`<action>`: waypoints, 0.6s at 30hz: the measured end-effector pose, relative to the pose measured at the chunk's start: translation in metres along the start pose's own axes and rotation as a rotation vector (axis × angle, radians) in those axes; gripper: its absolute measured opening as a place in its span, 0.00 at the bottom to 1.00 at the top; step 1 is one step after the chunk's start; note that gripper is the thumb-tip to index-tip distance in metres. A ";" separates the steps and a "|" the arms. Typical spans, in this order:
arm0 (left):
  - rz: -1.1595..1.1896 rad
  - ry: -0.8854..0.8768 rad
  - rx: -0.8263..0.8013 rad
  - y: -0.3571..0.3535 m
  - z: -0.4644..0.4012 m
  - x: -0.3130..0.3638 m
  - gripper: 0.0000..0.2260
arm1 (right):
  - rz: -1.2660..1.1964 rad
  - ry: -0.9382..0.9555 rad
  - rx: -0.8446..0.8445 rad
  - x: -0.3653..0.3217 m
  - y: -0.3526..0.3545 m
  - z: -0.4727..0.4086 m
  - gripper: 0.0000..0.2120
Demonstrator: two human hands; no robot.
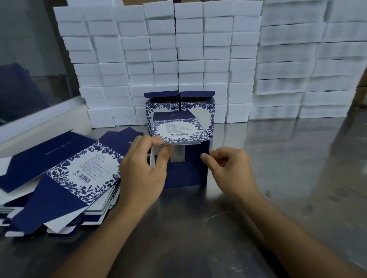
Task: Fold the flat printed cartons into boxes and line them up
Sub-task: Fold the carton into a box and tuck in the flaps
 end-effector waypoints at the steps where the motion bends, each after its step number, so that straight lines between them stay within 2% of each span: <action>1: -0.002 0.002 -0.001 0.000 0.000 0.000 0.12 | 0.006 -0.021 -0.009 0.002 0.000 0.000 0.06; 8: -0.007 0.005 0.011 0.001 -0.001 -0.004 0.09 | 0.151 -0.166 -0.167 0.021 -0.008 0.002 0.07; 14: -0.009 -0.002 -0.001 0.000 -0.001 -0.004 0.11 | 0.117 -0.135 -0.119 0.018 -0.006 0.005 0.06; 17: 0.018 -0.029 -0.050 -0.002 -0.001 -0.002 0.09 | -0.053 -0.077 -0.121 0.008 -0.013 0.009 0.28; 18: 0.021 -0.041 -0.065 -0.003 -0.001 -0.002 0.09 | -0.119 -0.024 -0.128 0.001 -0.016 0.010 0.31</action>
Point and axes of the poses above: each hand's wrist, its own z-axis away from the middle knuckle, its own y-axis out of the back of the hand, x = y × z, the point moved 5 cm from there along -z, towards the middle knuckle, and after that the axes turned 13 degrees about -z, right-handed, at the moved point
